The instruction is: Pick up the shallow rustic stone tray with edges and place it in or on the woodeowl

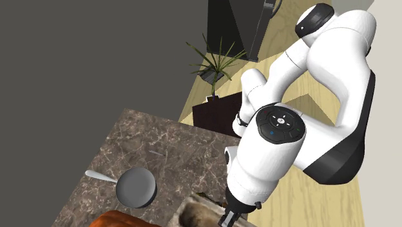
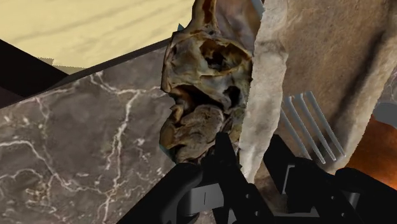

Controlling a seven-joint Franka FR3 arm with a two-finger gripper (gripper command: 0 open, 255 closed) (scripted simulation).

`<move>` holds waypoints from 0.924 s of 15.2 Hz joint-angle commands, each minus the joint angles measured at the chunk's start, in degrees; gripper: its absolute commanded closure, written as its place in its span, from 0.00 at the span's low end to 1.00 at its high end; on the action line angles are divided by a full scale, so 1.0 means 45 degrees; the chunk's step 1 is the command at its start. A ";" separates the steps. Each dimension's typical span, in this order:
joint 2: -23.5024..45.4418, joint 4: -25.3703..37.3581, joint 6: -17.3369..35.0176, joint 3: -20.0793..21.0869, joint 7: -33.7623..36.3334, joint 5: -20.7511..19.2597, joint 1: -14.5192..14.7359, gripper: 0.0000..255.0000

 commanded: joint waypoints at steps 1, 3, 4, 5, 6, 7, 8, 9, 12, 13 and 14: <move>0.0004 -0.0008 0.0002 -0.0003 0.0000 -0.0003 -0.0006 0.00; 0.0005 -0.0007 0.0002 -0.0003 0.0000 -0.0004 -0.0007 0.00; 0.0006 -0.0006 0.0001 -0.0003 0.0000 -0.0005 -0.0008 0.00; 0.0005 -0.0006 0.0001 -0.0004 0.0000 -0.0005 -0.0007 0.00; 0.0005 -0.0006 0.0001 -0.0004 0.0000 -0.0004 -0.0007 0.00; -0.0154 0.0237 -0.0435 -0.0247 0.0001 -0.0042 0.0042 0.00; -0.0291 0.0497 -0.0866 -0.0480 0.0007 -0.0088 0.0083 0.00; -0.0407 0.0774 -0.1292 -0.0705 0.0019 -0.0142 0.0117 0.00; -0.0483 0.1003 -0.1625 -0.0876 0.0033 -0.0189 0.0140 0.00; -0.0483 0.1002 -0.1625 -0.0876 0.0033 -0.0189 0.0141 0.00; -0.0483 0.1003 -0.1625 -0.0876 0.0033 -0.0189 0.0141 0.00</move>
